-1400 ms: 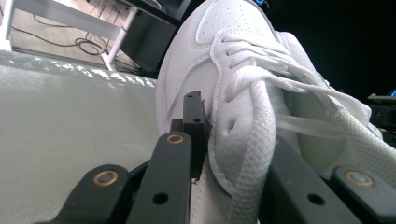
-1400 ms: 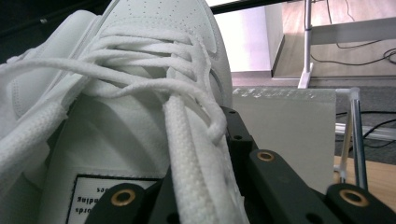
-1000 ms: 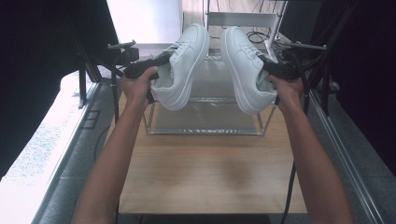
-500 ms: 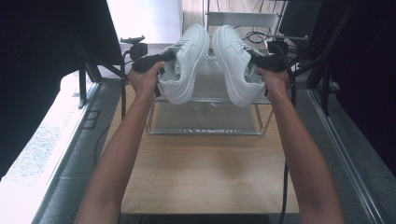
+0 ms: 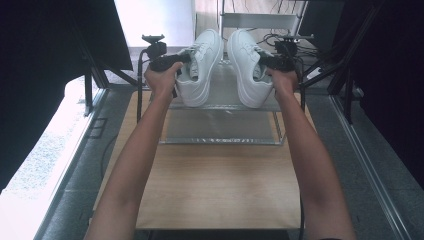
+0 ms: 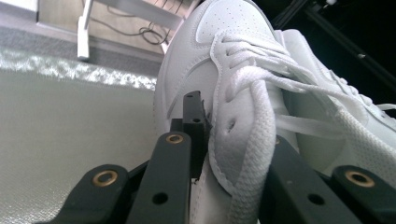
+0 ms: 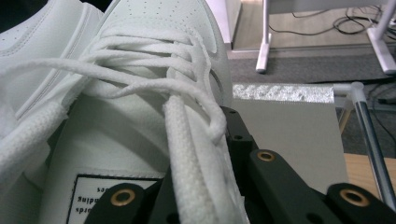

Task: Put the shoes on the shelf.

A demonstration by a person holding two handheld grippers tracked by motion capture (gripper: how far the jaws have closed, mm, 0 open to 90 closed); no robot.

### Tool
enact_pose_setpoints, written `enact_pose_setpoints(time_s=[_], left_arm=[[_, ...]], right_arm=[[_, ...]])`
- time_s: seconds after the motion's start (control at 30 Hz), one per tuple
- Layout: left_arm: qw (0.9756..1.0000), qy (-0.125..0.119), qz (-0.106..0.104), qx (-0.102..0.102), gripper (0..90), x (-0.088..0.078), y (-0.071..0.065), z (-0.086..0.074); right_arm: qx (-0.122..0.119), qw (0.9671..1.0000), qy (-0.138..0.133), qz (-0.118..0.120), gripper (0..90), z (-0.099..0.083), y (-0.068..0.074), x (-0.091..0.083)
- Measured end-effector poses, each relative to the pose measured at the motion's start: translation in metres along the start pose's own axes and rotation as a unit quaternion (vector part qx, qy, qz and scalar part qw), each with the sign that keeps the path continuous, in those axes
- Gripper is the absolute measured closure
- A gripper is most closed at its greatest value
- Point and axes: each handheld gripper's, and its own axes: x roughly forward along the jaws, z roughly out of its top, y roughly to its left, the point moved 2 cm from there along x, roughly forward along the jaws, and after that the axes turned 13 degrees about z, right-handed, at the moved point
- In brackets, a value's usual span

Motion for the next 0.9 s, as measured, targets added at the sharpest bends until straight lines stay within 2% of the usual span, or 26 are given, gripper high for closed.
enact_pose_setpoints(time_s=[0.07, 0.17, 0.23, 0.4, 0.47, 0.53, 0.57, 0.6, 0.63, 0.7, 0.73, 0.8, 0.83, 0.9], left_arm=[[1.0000, 0.003, 0.006, 0.001, 81.0, 0.003, -0.001, -0.002], [0.9994, 0.008, 0.033, 0.008, 79.5, 0.014, -0.005, -0.007], [0.9990, 0.020, 0.040, -0.002, 78.1, 0.023, -0.006, -0.010], [0.9986, 0.037, 0.037, -0.004, 73.4, 0.032, -0.008, -0.011], [0.9981, 0.048, 0.040, -0.001, 68.9, 0.038, -0.010, -0.014], [0.9986, 0.042, 0.029, 0.013, 63.3, 0.039, -0.010, -0.014], [0.9990, 0.041, 0.017, 0.008, 56.6, 0.038, -0.009, -0.013], [0.9991, 0.039, 0.012, 0.002, 53.3, 0.036, -0.008, -0.013], [0.9991, 0.039, 0.012, 0.002, 51.5, 0.036, -0.008, -0.013], [0.9993, 0.036, -0.006, 0.002, 48.2, 0.028, -0.008, -0.012], [0.9993, 0.036, -0.006, 0.002, 47.3, 0.028, -0.008, -0.012], [0.9990, 0.037, -0.002, 0.023, 46.3, 0.022, -0.011, -0.012], [0.9990, 0.033, 0.000, 0.032, 46.3, 0.018, -0.013, -0.013], [0.9989, 0.021, 0.004, 0.041, 46.7, 0.010, -0.015, -0.013]], right_arm=[[-0.001, 1.0000, 0.004, -0.007, 87.5, -0.001, 0.000, 0.004], [-0.001, 0.9999, 0.001, -0.014, 85.1, -0.004, 0.003, 0.013], [-0.020, 0.9992, 0.023, -0.027, 84.4, -0.008, 0.007, 0.024], [-0.022, 0.9978, 0.045, -0.044, 82.0, -0.009, 0.008, 0.036], [-0.023, 0.9971, 0.061, -0.039, 76.6, -0.009, 0.008, 0.040], [-0.027, 0.9967, 0.070, -0.029, 61.9, -0.010, 0.011, 0.044], [-0.027, 0.9973, 0.065, -0.023, 57.7, -0.009, 0.013, 0.043], [-0.029, 0.9975, 0.060, -0.024, 52.5, -0.008, 0.015, 0.040], [-0.040, 0.9976, 0.051, -0.025, 49.8, -0.006, 0.017, 0.037], [-0.059, 0.9973, 0.031, -0.031, 48.0, -0.003, 0.021, 0.028], [-0.059, 0.9973, 0.031, -0.031, 48.0, -0.003, 0.021, 0.028], [-0.073, 0.9971, 0.014, -0.018, 47.2, -0.001, 0.025, 0.014], [-0.073, 0.9971, 0.014, -0.018, 47.2, -0.001, 0.025, 0.014], [-0.098, 0.9950, 0.006, -0.013, 47.0, -0.004, 0.030, 0.005]])
